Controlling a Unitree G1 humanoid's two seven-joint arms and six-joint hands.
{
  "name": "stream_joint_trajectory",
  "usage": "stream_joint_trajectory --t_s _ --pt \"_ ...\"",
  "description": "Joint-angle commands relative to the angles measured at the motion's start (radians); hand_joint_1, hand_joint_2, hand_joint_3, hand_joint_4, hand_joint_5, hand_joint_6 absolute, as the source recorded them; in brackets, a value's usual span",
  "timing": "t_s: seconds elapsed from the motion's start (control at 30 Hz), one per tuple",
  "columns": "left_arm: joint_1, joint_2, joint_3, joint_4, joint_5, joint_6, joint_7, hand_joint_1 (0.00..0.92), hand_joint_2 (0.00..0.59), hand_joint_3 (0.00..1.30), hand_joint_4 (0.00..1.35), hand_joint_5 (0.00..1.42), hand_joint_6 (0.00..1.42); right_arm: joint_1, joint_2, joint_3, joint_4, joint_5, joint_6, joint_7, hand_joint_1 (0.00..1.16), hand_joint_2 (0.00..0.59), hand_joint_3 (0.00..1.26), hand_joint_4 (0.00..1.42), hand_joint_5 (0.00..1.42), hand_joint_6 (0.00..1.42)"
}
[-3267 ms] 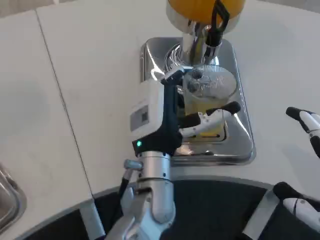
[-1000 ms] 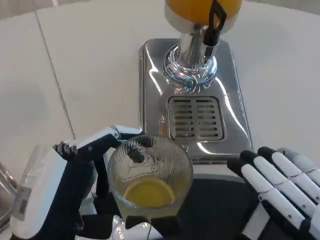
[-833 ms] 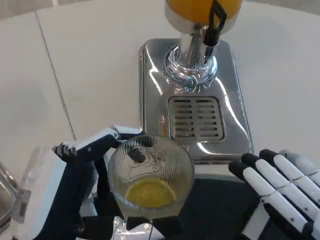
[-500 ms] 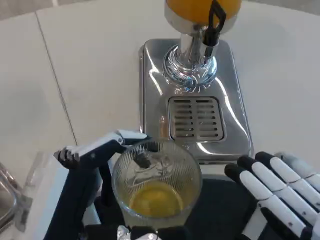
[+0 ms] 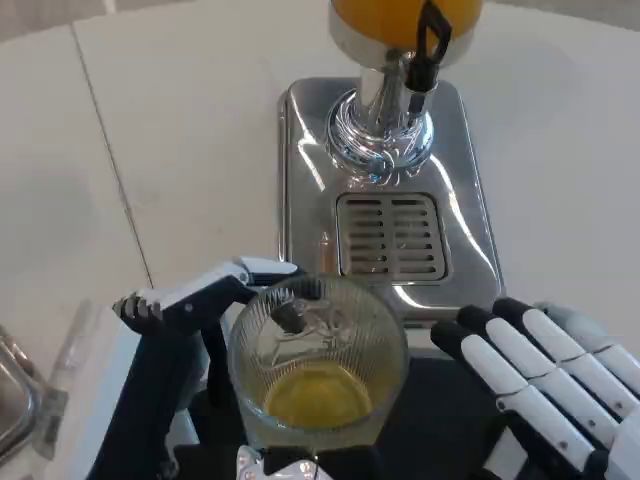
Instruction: Grasp the cup under the faucet to collect the drink, then remove the cup.
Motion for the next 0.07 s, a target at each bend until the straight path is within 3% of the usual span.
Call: stream_joint_trajectory --t_s 0.03,0.07 --pt "-0.011 -0.012 -0.006 0.0 -0.022 -0.011 -0.008 0.808 0.0 1.11 1.16 1.23 1.42 -0.018 0.015 0.015 -0.009 -0.015 0.032 0.01 0.18 0.456 0.0 0.0 0.0 0.03" --pt "-0.015 -0.013 -0.007 0.002 -0.023 -0.01 -0.01 0.808 0.0 1.11 1.16 1.23 1.42 -0.026 0.015 0.023 -0.016 -0.017 0.045 0.017 0.18 0.456 0.0 0.0 0.0 0.03"
